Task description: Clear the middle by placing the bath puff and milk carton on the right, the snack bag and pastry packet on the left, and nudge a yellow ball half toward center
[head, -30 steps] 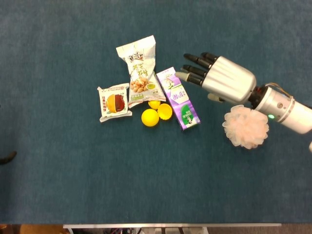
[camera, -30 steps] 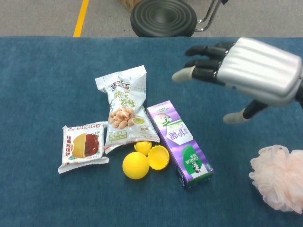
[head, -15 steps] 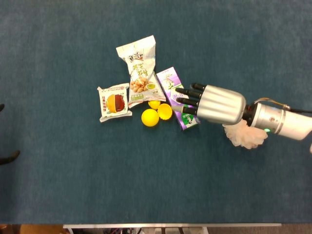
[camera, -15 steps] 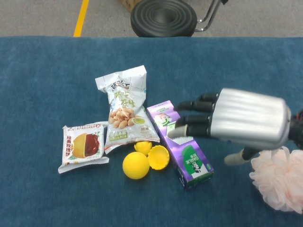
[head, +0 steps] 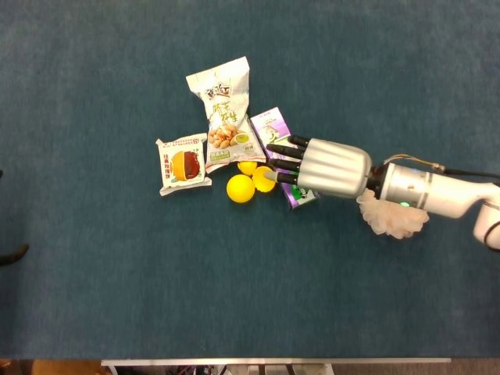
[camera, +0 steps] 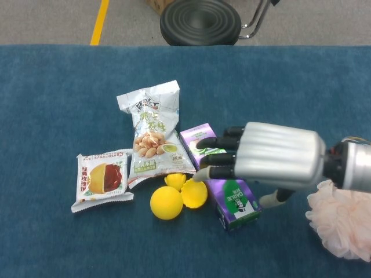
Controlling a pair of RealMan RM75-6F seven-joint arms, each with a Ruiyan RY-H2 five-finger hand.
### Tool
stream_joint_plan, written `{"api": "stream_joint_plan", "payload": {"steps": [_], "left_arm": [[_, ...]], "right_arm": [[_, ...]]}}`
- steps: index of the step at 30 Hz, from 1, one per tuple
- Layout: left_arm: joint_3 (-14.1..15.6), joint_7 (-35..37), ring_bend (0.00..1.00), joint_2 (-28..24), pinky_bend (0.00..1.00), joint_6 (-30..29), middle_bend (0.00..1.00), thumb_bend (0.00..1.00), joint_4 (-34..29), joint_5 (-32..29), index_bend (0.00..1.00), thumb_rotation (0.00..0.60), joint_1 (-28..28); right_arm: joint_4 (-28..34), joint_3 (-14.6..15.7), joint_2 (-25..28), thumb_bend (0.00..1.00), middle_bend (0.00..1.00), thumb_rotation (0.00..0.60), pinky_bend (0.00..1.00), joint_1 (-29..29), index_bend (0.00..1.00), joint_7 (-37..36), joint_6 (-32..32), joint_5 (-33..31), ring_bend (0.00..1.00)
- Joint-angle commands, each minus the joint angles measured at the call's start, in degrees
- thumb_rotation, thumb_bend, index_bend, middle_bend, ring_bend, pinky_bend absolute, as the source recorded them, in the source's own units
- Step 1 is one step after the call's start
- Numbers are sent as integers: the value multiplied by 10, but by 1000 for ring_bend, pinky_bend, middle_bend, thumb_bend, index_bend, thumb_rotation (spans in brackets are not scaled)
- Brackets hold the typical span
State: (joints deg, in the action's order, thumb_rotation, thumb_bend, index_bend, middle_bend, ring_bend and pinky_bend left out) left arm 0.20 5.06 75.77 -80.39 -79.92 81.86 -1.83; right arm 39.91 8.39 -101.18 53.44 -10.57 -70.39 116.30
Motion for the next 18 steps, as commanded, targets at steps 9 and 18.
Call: {"api": "stream_joint_plan", "payload": {"steps": [9, 18], "left_arm": [[0, 22, 10, 2, 304, -3, 2, 6, 17, -4, 84, 600, 8], [0, 29, 11, 5, 305, -5, 2, 6, 23, -1, 84, 600, 11]], "right_arm": [[-103, 13, -73, 0, 300, 600, 301, 33, 240, -56, 12, -14, 144], [-132, 30, -88, 0, 362, 600, 318, 29, 280, -72, 12, -23, 205]]}}
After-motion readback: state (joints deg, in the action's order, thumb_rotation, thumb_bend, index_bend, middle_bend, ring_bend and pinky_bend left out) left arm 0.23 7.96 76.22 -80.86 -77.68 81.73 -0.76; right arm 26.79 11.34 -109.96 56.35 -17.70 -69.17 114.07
